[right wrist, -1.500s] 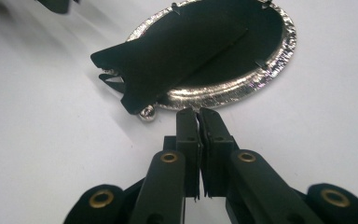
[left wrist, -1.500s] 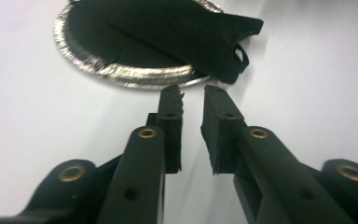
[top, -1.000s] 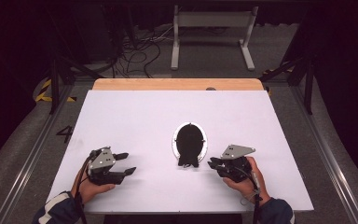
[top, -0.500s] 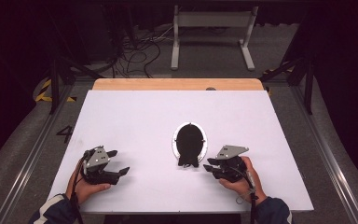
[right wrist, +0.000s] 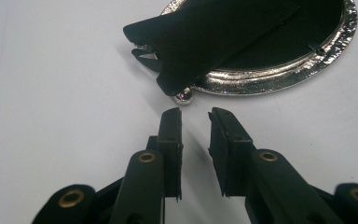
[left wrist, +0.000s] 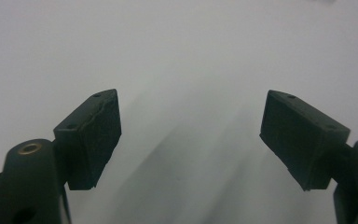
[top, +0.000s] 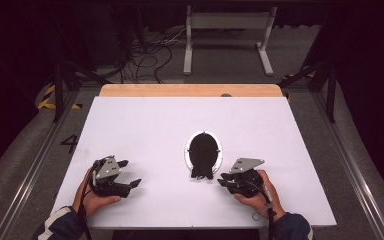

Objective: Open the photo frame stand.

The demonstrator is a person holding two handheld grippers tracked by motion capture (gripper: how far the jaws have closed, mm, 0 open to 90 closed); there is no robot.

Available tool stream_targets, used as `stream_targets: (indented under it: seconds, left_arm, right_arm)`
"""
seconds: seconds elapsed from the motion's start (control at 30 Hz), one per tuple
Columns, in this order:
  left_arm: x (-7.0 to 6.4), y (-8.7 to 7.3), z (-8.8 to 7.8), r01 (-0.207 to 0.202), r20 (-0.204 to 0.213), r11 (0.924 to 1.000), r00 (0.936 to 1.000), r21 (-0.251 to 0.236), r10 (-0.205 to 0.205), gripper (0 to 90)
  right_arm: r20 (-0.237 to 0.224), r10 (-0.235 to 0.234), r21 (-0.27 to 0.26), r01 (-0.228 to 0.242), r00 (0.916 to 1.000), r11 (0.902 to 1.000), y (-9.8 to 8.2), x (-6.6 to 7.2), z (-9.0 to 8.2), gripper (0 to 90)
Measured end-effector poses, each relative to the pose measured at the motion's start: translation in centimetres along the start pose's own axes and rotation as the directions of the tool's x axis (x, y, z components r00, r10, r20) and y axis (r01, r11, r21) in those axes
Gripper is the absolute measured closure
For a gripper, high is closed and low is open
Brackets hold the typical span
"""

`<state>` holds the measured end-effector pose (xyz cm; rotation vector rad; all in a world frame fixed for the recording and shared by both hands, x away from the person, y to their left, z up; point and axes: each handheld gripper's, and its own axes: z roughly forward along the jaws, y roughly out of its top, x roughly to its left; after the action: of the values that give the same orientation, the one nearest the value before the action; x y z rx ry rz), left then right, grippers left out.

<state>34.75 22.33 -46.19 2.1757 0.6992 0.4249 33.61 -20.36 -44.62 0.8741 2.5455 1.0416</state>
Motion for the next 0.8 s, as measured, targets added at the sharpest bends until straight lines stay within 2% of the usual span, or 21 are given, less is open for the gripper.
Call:
stream_targets:
  seconds: [0.33,0.53,0.8]
  left_arm:
    - [-0.2,0.0,-0.1,-0.009,-0.002,0.9999,1.0,0.01,0.009,20.0]
    - [-0.2,-0.1,-0.1,0.001,0.001,1.0,1.0,0.008,-0.001,19.7]
    - [-0.3,-0.1,0.0,0.002,0.006,0.9999,1.0,0.015,-0.002,19.0]
  right_arm:
    - [-0.034,-0.024,0.014,0.024,0.9991,0.9996,0.3,0.7,0.5,75.8]
    - [-0.026,-0.029,0.042,0.03,0.9992,0.9987,0.6,1.1,1.2,76.2]
    - [-0.017,-0.015,0.04,0.016,0.9997,0.9991,0.9,1.1,1.6,77.1]
